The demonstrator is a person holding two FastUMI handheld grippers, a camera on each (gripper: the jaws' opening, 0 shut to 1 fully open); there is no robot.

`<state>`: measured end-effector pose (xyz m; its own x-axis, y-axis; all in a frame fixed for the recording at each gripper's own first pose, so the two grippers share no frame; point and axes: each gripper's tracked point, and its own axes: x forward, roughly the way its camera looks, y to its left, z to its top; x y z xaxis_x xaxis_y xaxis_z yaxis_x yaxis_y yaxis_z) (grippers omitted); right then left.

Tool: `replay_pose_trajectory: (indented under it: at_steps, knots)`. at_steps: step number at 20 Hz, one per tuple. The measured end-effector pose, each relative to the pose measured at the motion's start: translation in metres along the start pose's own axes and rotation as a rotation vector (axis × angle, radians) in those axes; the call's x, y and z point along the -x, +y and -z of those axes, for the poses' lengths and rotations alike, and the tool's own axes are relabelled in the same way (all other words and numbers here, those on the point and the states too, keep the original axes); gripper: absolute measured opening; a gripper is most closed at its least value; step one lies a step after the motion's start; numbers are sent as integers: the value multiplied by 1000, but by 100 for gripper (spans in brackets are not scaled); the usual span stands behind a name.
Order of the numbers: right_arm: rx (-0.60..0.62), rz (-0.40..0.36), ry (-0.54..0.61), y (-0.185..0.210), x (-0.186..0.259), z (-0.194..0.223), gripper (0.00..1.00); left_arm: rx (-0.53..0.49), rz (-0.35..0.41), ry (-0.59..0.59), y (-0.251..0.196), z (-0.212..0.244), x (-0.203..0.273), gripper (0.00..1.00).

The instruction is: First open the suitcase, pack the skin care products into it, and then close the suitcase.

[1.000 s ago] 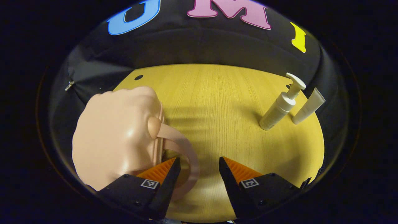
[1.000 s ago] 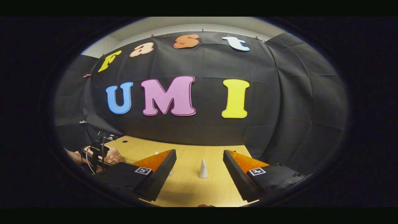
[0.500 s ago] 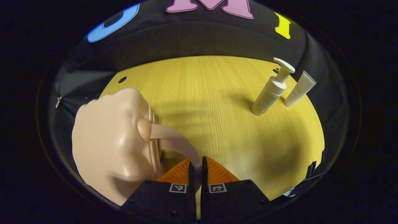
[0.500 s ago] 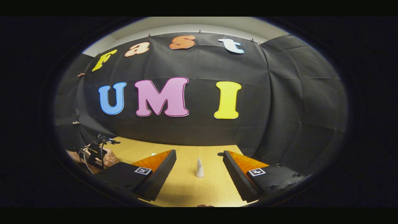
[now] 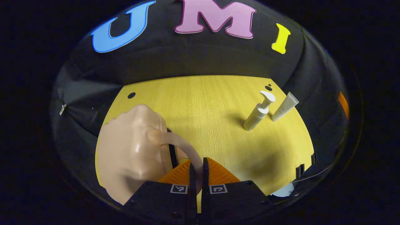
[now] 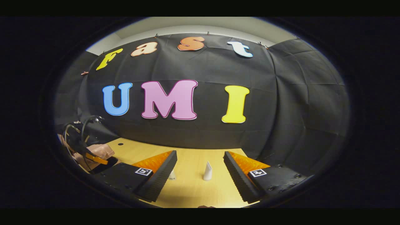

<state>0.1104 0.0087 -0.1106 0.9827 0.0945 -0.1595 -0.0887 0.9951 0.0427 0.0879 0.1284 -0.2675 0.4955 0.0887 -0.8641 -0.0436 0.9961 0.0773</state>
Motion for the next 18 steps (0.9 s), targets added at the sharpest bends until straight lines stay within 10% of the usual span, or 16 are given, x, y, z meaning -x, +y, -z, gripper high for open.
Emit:
replay_pose_trajectory:
  at_steps: [11, 18]
  knots:
    - [5, -124, -23, 87, -36, -26, 96, 130, -51, -211, 157, -45, 118, 11]
    - [33, -112, -33, 110, -37, -36, 96, 147, -302, -292, 321, -32, 123, 10]
